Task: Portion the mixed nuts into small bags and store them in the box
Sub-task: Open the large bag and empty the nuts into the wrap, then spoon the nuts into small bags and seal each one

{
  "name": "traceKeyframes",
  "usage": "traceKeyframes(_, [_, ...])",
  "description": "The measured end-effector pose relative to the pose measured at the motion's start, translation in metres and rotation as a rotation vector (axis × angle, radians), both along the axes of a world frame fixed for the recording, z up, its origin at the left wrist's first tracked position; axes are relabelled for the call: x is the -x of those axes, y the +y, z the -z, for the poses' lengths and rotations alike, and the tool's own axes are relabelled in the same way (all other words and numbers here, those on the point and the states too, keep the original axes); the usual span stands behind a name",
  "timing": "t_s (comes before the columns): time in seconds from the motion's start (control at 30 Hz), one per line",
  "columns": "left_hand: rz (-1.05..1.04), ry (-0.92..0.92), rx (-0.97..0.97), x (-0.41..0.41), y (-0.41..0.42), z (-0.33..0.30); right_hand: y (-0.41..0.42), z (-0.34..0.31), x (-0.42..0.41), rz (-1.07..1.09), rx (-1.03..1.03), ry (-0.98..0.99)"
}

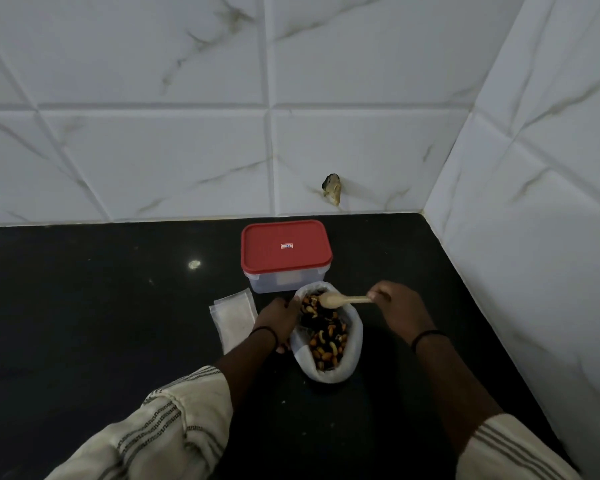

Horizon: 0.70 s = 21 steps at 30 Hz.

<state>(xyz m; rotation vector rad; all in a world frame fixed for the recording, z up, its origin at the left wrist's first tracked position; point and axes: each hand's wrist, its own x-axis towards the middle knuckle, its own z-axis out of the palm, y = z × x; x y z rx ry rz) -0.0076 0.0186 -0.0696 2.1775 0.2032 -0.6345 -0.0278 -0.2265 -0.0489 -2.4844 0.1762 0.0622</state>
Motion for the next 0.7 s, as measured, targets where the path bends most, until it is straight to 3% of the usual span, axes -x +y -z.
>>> traceKeyframes(0.13, [-0.001, 0.020, 0.001, 0.001, 0.000, -0.001, 0.016, 0.011, 0.001, 0.023, 0.007, 0.113])
traceKeyframes(0.33, [0.017, 0.042, -0.013, -0.001, 0.012, -0.003, 0.024, 0.012, 0.000, 0.071, 0.097, 0.086])
traceKeyframes(0.43, [-0.010, -0.034, -0.029, 0.003, 0.021, -0.003, 0.029, 0.005, -0.001, 0.125, 0.132, 0.054])
traceKeyframes(0.57, [-0.109, -0.218, -0.041, 0.006, 0.034, -0.004, 0.051, -0.015, 0.003, 0.187, 0.123, -0.174])
traceKeyframes(0.7, [-0.199, -0.358, -0.041, 0.001, 0.058, -0.004, 0.105, -0.023, 0.019, 0.023, 0.003, -0.230])
